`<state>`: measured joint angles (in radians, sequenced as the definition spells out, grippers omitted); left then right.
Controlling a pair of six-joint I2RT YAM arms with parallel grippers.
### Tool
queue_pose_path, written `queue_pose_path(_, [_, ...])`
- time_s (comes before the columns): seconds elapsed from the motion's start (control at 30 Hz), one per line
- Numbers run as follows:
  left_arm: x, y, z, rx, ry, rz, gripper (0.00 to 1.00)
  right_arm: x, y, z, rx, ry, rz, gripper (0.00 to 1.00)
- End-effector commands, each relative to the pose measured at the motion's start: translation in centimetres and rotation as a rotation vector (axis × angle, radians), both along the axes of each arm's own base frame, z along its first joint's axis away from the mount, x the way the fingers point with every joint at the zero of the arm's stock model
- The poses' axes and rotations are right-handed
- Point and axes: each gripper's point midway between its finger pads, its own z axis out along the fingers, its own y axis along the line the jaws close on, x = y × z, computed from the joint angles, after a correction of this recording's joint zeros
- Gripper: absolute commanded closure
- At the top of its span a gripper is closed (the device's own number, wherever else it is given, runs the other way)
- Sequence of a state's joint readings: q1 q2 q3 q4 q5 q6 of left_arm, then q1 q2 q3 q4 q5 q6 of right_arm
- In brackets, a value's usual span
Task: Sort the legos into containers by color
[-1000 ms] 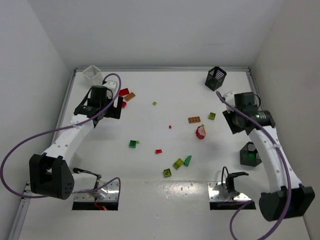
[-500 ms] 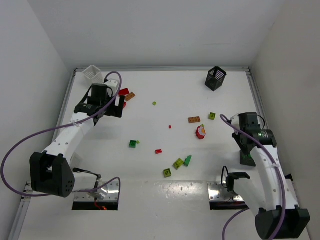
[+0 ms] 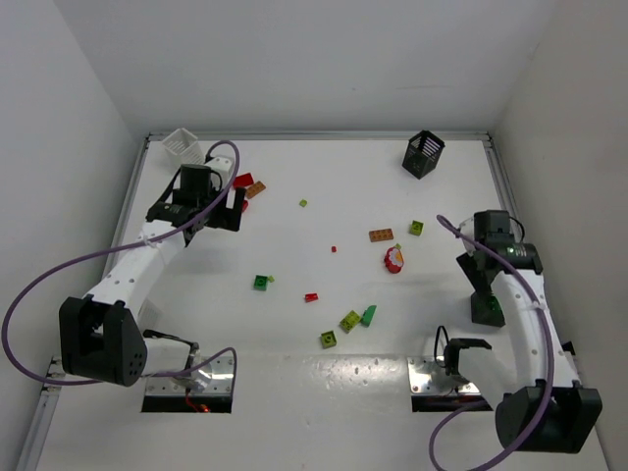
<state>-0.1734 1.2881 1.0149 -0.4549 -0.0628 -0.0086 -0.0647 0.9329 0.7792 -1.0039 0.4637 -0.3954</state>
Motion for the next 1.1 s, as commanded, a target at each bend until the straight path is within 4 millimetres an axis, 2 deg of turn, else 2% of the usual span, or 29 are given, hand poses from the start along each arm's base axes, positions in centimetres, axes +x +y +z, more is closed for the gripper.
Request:
queue_pose_path(0.0, [0.9,-0.1,1.3,-0.021,-0.043,0.003,0.00,3.1,0.9,3.8,0.050,-0.106,0.086,0.41])
queue_pose_path(0.03, [0.9,-0.1,1.3,-0.021,-0.043,0.003,0.00,3.5,1.9,4.3,0.102,-0.093,0.150,0.41])
queue_pose_path(0.07, [0.9,-0.1,1.3,-0.012,-0.044,-0.004,0.00,3.7,4.9,5.4,0.254,-0.085,0.279,0.41])
queue_pose_path(0.13, [0.8,-0.5,1.3,-0.021,-0.042,-0.034,0.00,3.6,7.7,6.3,0.334,-0.047,0.518,0.41])
queue_pose_path(0.17, [0.8,-0.5,1.3,-0.010,-0.043,-0.043,0.00,2.8,10.3,6.4,0.451,-0.042,0.634,0.41])
queue_pose_path(0.2, [0.8,-0.8,1.3,-0.020,-0.042,-0.055,0.00,2.3,11.4,6.3,0.491,-0.025,0.720,0.41])
queue_pose_path(0.23, [0.9,-0.9,1.6,-0.019,-0.051,-0.073,0.00,2.0,12.4,6.3,0.495,-0.002,0.875,0.41])
queue_pose_path(0.27, [1.0,-0.9,1.6,-0.007,-0.052,-0.083,0.00,0.6,14.5,5.9,0.605,0.019,0.958,0.41])
queue_pose_path(0.33, [0.9,-1.1,1.9,-0.007,-0.051,-0.100,0.00,-0.3,16.8,5.4,0.684,0.020,1.127,0.38])
queue_pose_path(0.4, [0.8,-1.2,2.4,-0.013,-0.058,-0.107,0.00,-0.8,17.8,4.6,0.697,0.027,1.245,0.35])
queue_pose_path(0.43, [0.8,-1.0,2.4,-0.019,-0.057,-0.105,0.00,-1.6,18.4,3.5,0.670,0.040,1.382,0.33])
queue_pose_path(0.5, [0.6,-1.2,2.3,-0.026,-0.047,-0.114,0.00,-2.3,18.8,2.3,0.623,0.052,1.529,0.31])
queue_pose_path(0.53, [0.6,-1.2,2.3,-0.043,-0.045,-0.110,0.00,-3.3,19.0,1.0,0.605,0.068,1.614,0.30])
queue_pose_path(0.57, [0.6,-1.3,2.3,-0.049,-0.044,-0.117,0.00,-3.4,19.0,0.4,0.535,0.060,1.741,0.30])
queue_pose_path(0.63, [0.5,-1.5,2.5,-0.075,-0.040,-0.122,0.00,-3.8,19.6,-1.2,0.500,0.050,1.859,0.30])
queue_pose_path(0.77, [-0.1,-1.3,1.6,-0.084,0.008,-0.112,0.00,-1.6,21.1,-2.1,0.518,0.021,1.928,0.30])
queue_pose_path(0.8, [-0.1,-1.3,1.6,-0.084,0.008,-0.112,0.00,0.3,21.5,-2.3,0.552,0.045,1.900,0.30])
queue_pose_path(0.87, [-0.2,-0.9,1.4,-0.076,0.017,-0.110,0.00,2.6,22.4,-2.2,0.603,0.070,1.828,0.30])
queue_pose_path(0.9, [-0.2,-0.8,1.4,-0.069,0.015,-0.116,0.00,4.5,22.7,-1.2,0.596,0.067,1.796,0.31])
queue_pose_path(0.93, [-0.5,-1.0,1.2,-0.074,0.027,-0.122,0.00,5.4,22.9,-2.0,0.645,0.117,1.761,0.31])
queue_pose_path(1.03, [-0.3,-0.2,0.9,-0.051,0.033,-0.103,0.00,6.8,24.3,-1.4,0.629,0.107,1.805,0.34])
queue_pose_path(1.07, [-0.2,0.1,0.9,-0.044,0.032,-0.100,0.00,6.7,25.0,-1.7,0.617,0.104,1.844,0.34])
